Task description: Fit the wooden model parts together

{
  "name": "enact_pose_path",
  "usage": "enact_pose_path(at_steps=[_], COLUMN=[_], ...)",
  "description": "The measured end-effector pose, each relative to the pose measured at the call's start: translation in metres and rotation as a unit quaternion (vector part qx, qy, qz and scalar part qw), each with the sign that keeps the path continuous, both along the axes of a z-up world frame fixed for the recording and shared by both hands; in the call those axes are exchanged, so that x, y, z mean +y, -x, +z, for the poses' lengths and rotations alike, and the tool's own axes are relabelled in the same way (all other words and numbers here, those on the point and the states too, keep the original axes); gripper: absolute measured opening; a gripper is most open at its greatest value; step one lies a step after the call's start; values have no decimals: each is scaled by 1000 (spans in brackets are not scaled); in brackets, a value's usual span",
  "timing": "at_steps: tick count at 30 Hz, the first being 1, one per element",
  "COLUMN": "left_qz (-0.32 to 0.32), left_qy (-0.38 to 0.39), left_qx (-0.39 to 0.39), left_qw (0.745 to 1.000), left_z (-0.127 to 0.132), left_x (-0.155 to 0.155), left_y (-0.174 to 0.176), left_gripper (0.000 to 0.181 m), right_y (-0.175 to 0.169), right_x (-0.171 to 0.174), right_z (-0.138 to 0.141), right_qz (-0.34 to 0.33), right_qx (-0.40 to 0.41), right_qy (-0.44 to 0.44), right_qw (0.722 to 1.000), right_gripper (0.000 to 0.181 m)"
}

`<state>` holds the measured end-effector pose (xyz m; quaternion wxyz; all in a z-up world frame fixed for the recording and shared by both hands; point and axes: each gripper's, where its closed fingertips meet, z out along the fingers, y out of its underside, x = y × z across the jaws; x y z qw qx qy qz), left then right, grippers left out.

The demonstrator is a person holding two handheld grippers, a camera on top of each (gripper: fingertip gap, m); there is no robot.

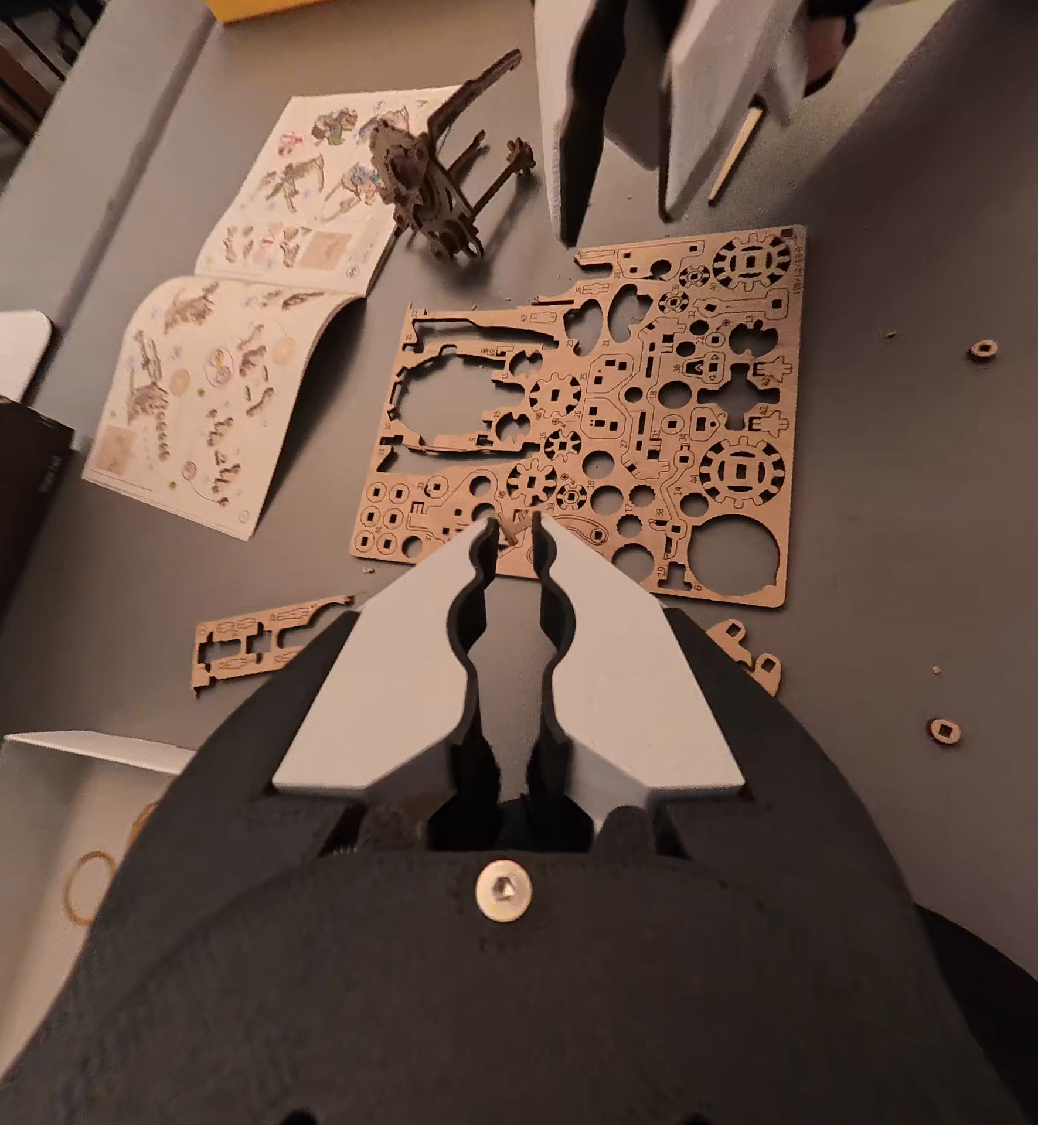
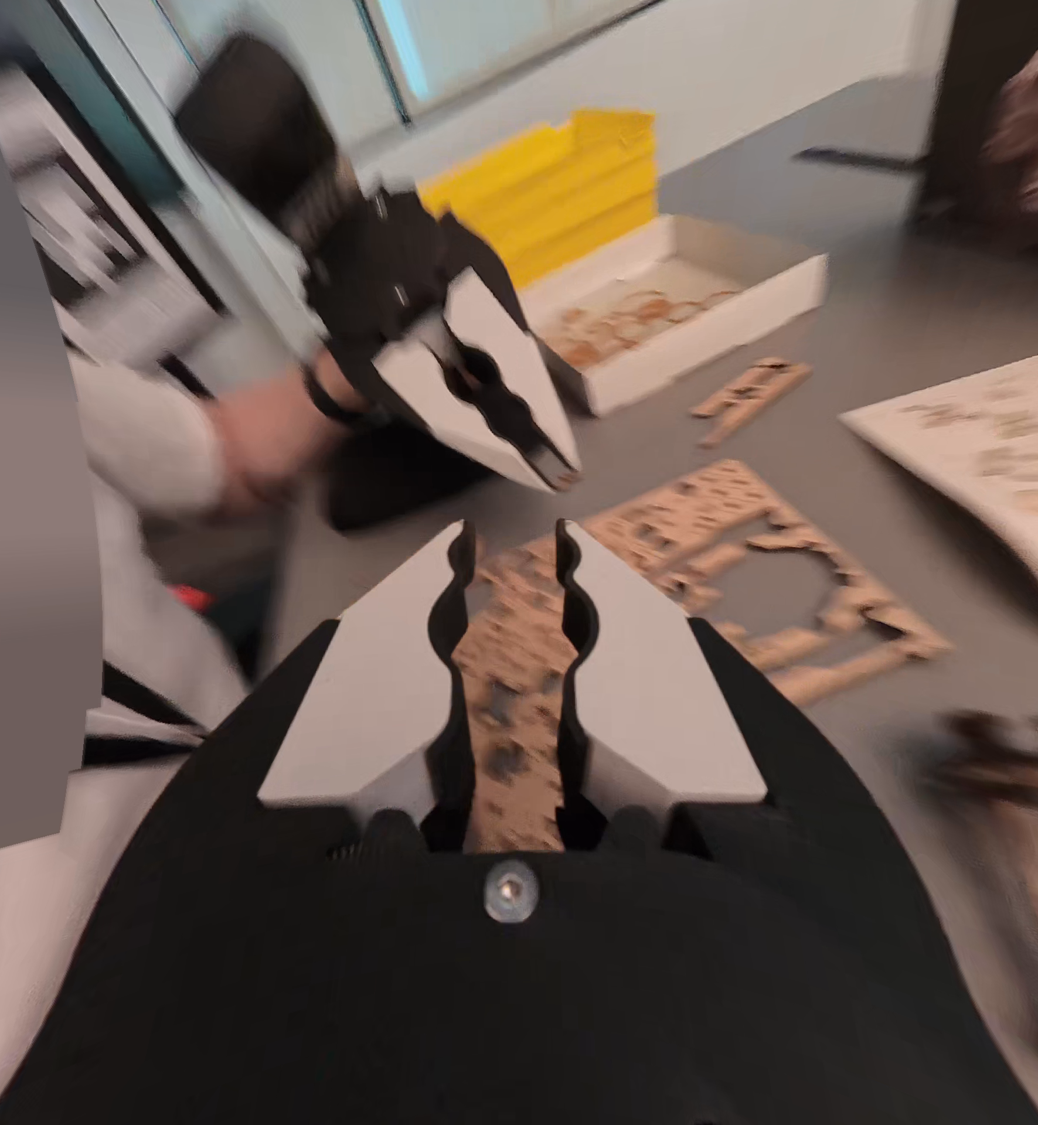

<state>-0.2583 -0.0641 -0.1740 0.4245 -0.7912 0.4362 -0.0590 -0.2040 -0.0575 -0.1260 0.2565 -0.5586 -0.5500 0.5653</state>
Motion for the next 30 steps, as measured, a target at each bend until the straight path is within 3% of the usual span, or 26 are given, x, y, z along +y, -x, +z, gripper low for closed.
enact_pose_path(at_steps=[2,11,26,30], left_qz=[0,-22,-44,-48], left_qy=[-22,-79,-83,-84], left_qx=[13,55,63,56], left_qw=[1000,995,994,994], left_z=[3,12,11,14], left_x=[0,-5,-11,-12], left_y=[-2,-15,-22,-23], left_gripper=[10,9,10,9], right_y=[7,38,51,49], right_x=[-4,-2,-18,-21], right_z=[9,-20,-43,-35], right_qz=[6,7,43,63], right_qx=[-4,-99,-133,-121], right_qy=[57,204,248,268], right_qw=[998,974,958,954], right_gripper=[16,12,12,0])
